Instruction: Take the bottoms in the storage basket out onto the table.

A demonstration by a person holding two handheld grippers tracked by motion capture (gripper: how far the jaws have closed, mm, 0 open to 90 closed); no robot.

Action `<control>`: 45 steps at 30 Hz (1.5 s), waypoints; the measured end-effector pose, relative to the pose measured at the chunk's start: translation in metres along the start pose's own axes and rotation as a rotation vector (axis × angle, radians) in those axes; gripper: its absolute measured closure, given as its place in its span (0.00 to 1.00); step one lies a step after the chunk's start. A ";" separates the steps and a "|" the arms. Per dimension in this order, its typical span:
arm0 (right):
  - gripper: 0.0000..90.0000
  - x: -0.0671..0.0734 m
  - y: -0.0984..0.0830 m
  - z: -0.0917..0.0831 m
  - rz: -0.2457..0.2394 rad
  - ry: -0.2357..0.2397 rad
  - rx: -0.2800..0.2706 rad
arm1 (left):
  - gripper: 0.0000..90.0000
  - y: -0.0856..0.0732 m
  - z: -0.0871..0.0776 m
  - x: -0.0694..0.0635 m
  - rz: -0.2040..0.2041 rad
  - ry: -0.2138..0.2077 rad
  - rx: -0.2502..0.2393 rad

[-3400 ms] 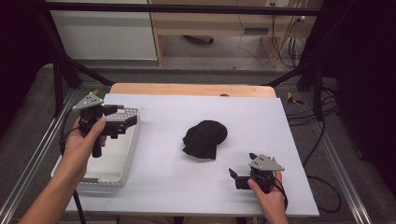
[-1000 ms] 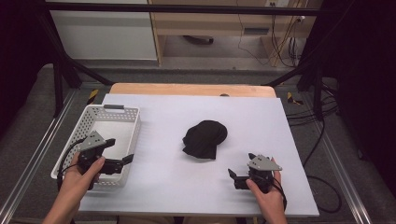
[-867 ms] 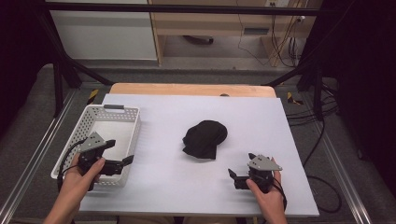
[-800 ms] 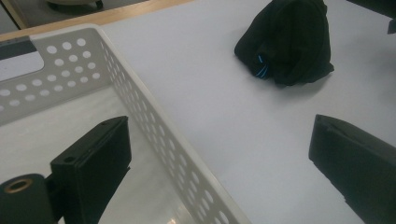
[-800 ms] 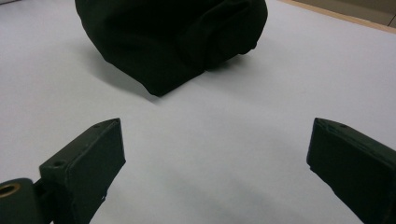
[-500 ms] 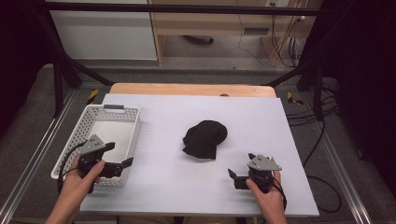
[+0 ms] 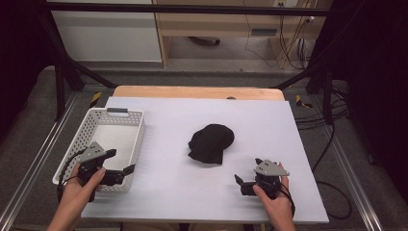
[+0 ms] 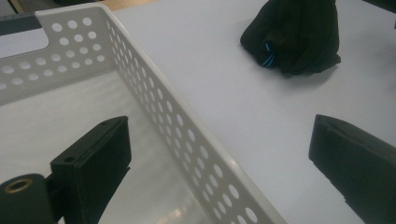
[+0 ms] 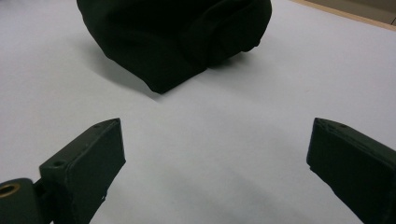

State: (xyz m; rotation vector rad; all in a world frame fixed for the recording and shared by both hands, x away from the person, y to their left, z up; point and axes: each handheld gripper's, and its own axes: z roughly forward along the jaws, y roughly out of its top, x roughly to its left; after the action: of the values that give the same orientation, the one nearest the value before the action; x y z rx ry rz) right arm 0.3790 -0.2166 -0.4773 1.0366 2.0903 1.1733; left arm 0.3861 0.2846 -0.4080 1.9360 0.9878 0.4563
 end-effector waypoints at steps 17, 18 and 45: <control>0.05 0.000 0.000 0.000 -0.003 -0.001 0.002 | 0.06 -0.011 0.000 0.000 0.005 -0.005 0.004; 0.05 0.000 0.000 0.000 -0.003 -0.001 0.003 | 0.06 -0.012 0.000 0.000 0.004 -0.005 0.005; 0.05 0.000 0.000 0.001 0.002 -0.002 0.007 | 0.06 -0.017 0.004 -0.007 0.017 -0.011 -0.016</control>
State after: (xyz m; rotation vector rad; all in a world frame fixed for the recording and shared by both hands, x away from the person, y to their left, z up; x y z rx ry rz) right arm 0.3793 -0.2160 -0.4781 1.0422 2.0939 1.1666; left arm 0.3768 0.2820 -0.4236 1.9316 0.9589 0.4619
